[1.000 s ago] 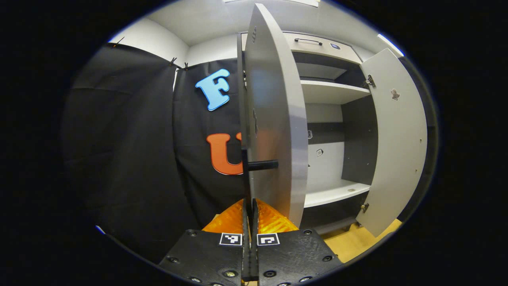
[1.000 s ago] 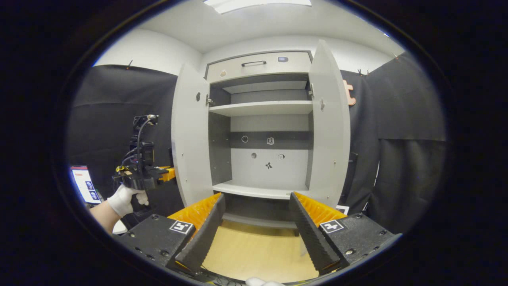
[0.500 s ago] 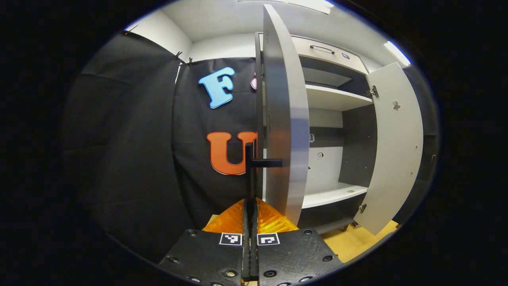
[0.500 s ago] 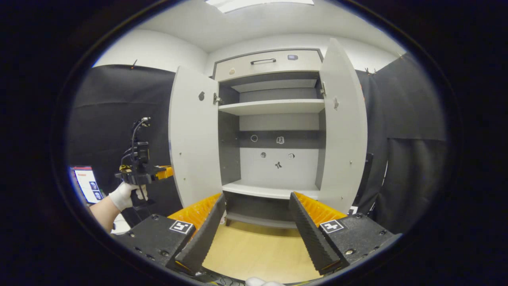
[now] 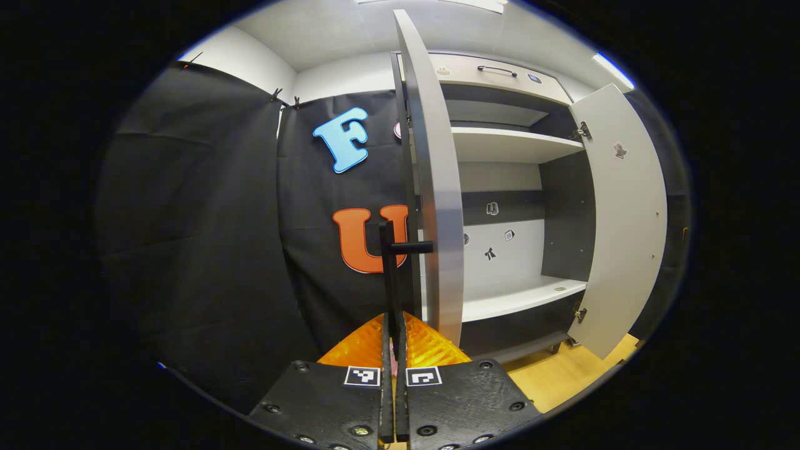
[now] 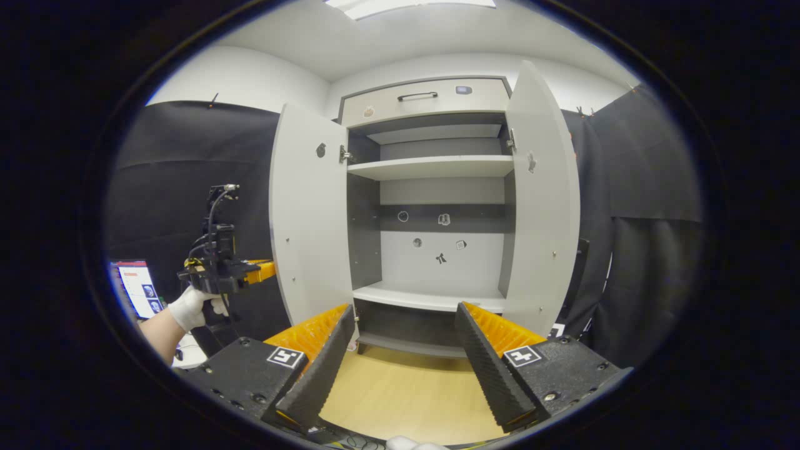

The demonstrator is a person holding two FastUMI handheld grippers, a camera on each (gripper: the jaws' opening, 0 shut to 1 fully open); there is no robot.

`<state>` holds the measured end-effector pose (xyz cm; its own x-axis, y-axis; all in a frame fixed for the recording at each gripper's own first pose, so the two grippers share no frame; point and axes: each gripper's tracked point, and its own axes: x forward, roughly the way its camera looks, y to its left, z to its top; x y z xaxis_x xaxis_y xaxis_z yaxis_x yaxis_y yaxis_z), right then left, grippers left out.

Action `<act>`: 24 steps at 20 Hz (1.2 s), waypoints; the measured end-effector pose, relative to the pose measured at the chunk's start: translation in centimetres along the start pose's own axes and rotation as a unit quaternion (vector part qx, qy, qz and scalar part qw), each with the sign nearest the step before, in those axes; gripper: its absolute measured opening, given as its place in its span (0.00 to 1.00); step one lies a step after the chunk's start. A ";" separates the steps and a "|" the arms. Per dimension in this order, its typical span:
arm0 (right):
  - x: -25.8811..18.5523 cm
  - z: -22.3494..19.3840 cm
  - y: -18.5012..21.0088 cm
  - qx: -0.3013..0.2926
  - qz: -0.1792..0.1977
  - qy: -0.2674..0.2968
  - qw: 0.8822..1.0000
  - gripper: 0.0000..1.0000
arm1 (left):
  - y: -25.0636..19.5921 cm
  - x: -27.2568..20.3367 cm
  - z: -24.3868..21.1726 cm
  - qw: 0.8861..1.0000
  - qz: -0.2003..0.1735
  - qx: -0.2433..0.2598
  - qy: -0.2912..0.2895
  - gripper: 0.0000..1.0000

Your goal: Open the right door of the double-door shoe cabinet with the right hand, and open the left door with the left hand.

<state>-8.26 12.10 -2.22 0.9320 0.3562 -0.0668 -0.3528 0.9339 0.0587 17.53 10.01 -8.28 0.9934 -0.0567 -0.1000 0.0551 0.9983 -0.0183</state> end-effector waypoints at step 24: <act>0.1 -0.1 -3.8 -0.011 -0.067 -0.001 0.998 1.00 | -10.3 -11.9 3.6 1.000 0.019 -0.020 -0.015 0.96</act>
<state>-6.84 8.62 -2.50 0.9711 0.2281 -0.0700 -0.2266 0.9736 0.0284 5.50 0.46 -3.33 0.9972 -0.0174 -0.0724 0.0134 0.9984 -0.0552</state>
